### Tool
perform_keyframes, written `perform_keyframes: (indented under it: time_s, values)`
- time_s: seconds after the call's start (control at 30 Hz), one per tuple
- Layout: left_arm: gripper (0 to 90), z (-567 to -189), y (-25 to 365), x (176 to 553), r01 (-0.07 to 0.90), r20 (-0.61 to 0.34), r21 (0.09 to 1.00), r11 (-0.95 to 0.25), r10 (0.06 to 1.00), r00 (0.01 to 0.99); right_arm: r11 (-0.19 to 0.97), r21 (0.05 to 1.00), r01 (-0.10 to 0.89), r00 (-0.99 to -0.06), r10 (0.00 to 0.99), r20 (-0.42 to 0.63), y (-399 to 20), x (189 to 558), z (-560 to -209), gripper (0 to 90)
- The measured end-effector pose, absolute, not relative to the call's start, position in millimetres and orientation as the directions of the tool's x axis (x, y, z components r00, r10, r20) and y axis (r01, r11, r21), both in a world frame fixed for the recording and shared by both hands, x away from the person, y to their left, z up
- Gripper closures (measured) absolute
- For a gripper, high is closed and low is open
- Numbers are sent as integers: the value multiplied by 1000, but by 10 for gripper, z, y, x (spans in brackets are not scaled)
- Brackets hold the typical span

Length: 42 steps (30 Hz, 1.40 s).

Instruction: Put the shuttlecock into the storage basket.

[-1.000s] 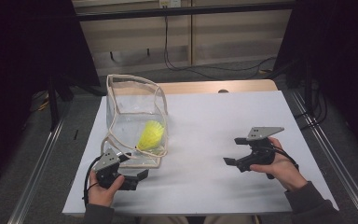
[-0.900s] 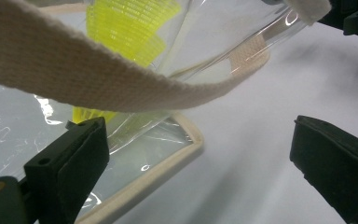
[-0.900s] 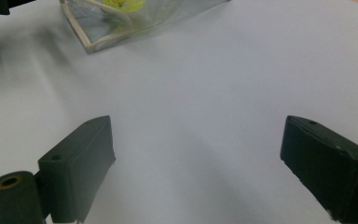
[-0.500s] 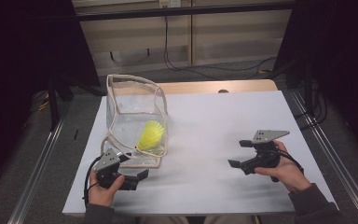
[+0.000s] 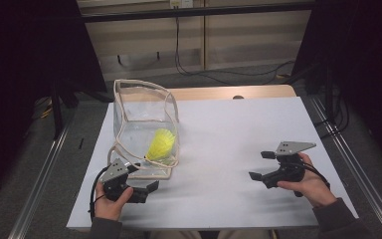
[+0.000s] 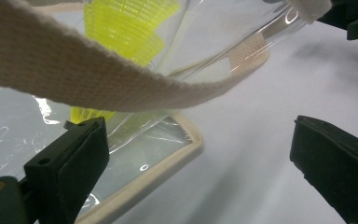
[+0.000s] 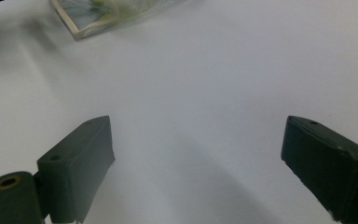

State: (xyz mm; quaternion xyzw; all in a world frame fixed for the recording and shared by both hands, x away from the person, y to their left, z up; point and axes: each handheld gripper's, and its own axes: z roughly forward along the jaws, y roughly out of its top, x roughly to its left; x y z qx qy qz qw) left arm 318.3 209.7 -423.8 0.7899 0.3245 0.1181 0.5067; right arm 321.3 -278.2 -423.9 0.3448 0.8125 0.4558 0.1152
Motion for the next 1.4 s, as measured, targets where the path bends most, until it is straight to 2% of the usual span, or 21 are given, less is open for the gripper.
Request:
perform_keyframes:
  time_s: [1.4]
  values:
    - [46,-4233,2076,3193,393,-143,876,-280,627,766,322,835,447,-712,693,114,-3016,3030,-4315,84]
